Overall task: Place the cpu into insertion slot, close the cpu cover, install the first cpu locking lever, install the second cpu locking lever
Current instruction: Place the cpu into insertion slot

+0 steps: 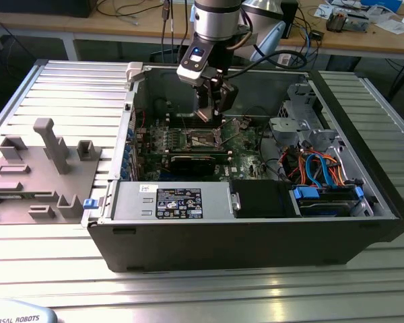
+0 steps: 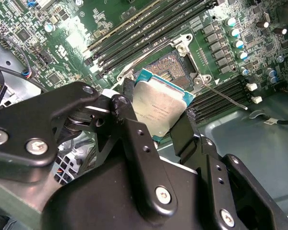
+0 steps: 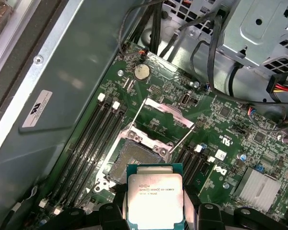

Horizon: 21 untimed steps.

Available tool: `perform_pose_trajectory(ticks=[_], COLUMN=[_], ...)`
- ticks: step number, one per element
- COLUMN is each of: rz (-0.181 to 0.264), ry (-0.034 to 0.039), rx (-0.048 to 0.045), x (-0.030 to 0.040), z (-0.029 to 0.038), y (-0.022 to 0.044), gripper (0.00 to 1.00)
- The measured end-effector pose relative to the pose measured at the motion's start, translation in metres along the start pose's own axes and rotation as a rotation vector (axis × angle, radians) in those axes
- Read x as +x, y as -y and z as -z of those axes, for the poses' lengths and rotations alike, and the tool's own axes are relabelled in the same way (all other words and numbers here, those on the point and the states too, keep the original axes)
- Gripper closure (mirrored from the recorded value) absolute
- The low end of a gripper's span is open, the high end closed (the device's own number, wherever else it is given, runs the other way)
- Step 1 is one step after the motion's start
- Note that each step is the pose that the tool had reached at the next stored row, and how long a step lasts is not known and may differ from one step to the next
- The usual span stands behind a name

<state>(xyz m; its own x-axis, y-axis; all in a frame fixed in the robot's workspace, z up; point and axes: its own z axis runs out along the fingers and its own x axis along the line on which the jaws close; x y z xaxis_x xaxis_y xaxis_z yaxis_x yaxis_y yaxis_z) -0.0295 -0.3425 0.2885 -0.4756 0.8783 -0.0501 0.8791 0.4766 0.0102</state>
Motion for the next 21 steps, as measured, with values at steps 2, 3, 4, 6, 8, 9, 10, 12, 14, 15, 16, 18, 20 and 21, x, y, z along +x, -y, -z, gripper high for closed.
perform_pose_trajectory(ticks=[2, 3, 4, 6, 8, 9, 10, 12, 14, 15, 16, 18, 20, 21], rz=[-0.002, -0.004, -0.005, -0.006, -0.008, -0.009, -0.009, -0.011, -0.012, -0.014, -0.014, -0.016, -0.017, -0.018], ry=[0.0, 0.0, 0.0, 0.0, 0.0001, 0.0001, 0.0001, 0.0001, 0.0001, 0.0001, 0.0002, 0.0002, 0.0001, 0.0002], rx=[0.0001, 0.0002, 0.0002, 0.0003, 0.0004, 0.0005, 0.0005, 0.0006, 0.0006, 0.0007, 0.0007, 0.0009, 0.0008, 0.001], x=[0.0, 0.0, 0.0, 0.0, 0.0, 0.0, 0.0, 0.0, 0.0, 0.0, 0.0, 0.0, 0.0, 0.0], z=[-0.0001, -0.0002, -0.0002, -0.0003, -0.0004, -0.0005, -0.0005, -0.0006, -0.0007, -0.0007, -0.0007, -0.0008, -0.0009, -0.0008], y=[0.0, 0.0, 0.0, 0.0, 0.0, 0.0, 0.0, 0.0, 0.0, 0.0, 0.0, 0.0, 0.0, 0.0], gripper=[0.45, 0.45, 0.45, 0.45, 0.45, 0.45, 0.45, 0.45, 0.45, 0.45, 0.45, 0.45, 0.45, 0.45])
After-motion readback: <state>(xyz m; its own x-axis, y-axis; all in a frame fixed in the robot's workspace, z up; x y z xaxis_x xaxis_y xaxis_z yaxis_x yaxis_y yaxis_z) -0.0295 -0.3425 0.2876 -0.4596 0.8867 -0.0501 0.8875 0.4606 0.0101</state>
